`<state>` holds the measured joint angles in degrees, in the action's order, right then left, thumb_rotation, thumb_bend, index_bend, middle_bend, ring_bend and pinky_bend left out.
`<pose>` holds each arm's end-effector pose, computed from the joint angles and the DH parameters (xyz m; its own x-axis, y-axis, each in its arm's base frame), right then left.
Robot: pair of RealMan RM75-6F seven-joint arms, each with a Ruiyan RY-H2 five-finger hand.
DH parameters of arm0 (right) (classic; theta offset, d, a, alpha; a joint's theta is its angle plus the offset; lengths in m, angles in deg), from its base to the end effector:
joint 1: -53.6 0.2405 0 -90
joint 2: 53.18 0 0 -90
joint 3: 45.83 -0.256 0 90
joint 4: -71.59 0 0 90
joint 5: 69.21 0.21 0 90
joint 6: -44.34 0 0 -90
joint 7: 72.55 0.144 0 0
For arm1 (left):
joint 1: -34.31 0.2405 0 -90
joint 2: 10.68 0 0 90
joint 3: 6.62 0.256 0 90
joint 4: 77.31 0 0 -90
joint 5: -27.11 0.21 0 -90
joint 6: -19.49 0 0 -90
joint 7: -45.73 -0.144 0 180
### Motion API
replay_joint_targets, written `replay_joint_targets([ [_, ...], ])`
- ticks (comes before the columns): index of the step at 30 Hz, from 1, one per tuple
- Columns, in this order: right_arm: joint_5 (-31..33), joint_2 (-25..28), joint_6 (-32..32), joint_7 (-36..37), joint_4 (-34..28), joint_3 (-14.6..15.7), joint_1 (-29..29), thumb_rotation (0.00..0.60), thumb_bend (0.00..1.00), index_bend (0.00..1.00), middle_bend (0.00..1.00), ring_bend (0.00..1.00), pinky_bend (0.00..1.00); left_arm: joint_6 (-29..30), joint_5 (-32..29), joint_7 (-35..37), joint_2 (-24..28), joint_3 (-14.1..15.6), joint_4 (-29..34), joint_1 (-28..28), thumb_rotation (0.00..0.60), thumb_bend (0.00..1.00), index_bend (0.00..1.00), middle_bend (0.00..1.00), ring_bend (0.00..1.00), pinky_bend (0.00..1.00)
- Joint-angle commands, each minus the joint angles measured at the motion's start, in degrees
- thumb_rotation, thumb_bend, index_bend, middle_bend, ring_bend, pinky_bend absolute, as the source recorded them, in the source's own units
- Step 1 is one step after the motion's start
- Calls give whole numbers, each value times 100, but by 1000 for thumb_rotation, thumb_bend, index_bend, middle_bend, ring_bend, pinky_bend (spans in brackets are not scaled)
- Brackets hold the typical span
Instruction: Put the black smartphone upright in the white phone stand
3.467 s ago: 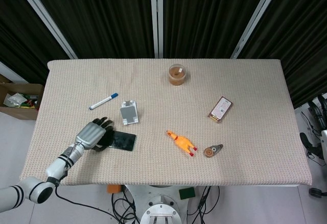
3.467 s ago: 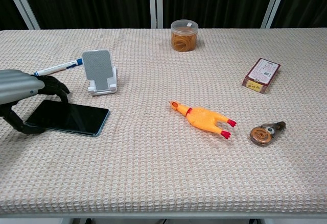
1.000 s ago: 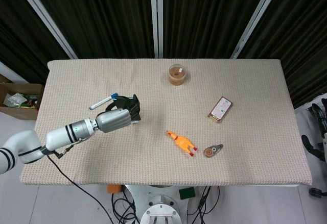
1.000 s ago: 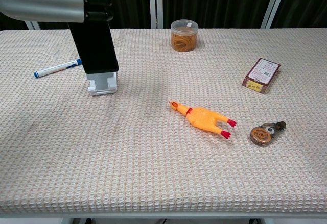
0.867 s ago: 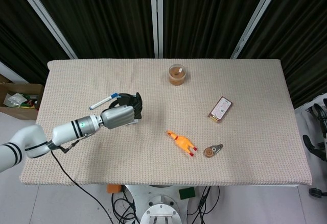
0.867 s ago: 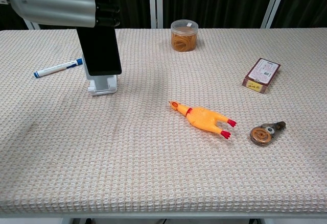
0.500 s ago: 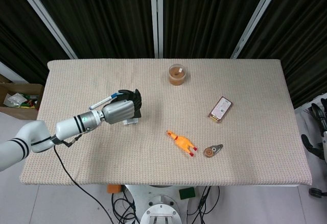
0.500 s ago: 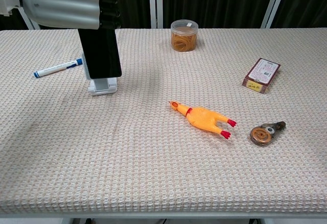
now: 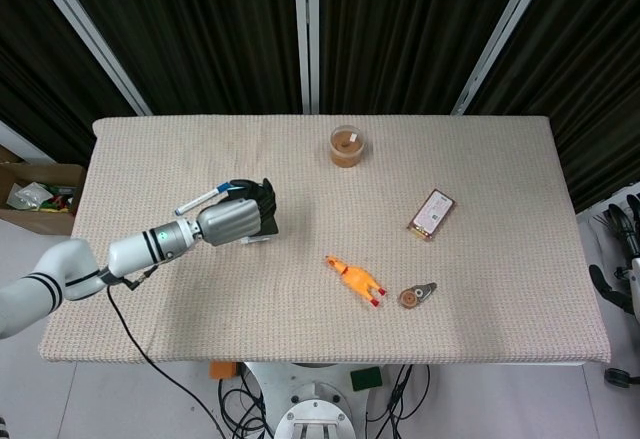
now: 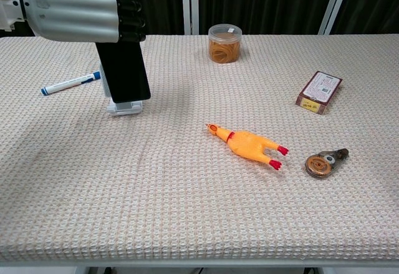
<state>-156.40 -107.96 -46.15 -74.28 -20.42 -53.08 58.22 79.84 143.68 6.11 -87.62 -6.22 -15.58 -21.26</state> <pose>-0.3033 -0.1941 0.2335 0.5553 0.1785 0.8123 -0.8235 -0.0181 0.5670 -0.1316 0.3866 0.0494 0.6116 -0.7910 0.0131 -0.4950 -0.3955 -0.7737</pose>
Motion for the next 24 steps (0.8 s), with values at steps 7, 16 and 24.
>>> replay_joint_targets([
  [7,26,-21,58,-50,3,8,16,600,327,0,0,0,0,205,-48,135,-117,98,-244,41,600,311,757,737,564,630],
  [16,40,-38,115,-107,-13,8,46,600,327,0,0,0,0,267,-36,169,-130,302,-406,119,600,312,751,732,561,623],
  [24,30,-57,126,-164,-48,14,57,600,327,0,0,0,0,335,-86,236,-145,336,-422,119,600,314,749,730,559,622],
])
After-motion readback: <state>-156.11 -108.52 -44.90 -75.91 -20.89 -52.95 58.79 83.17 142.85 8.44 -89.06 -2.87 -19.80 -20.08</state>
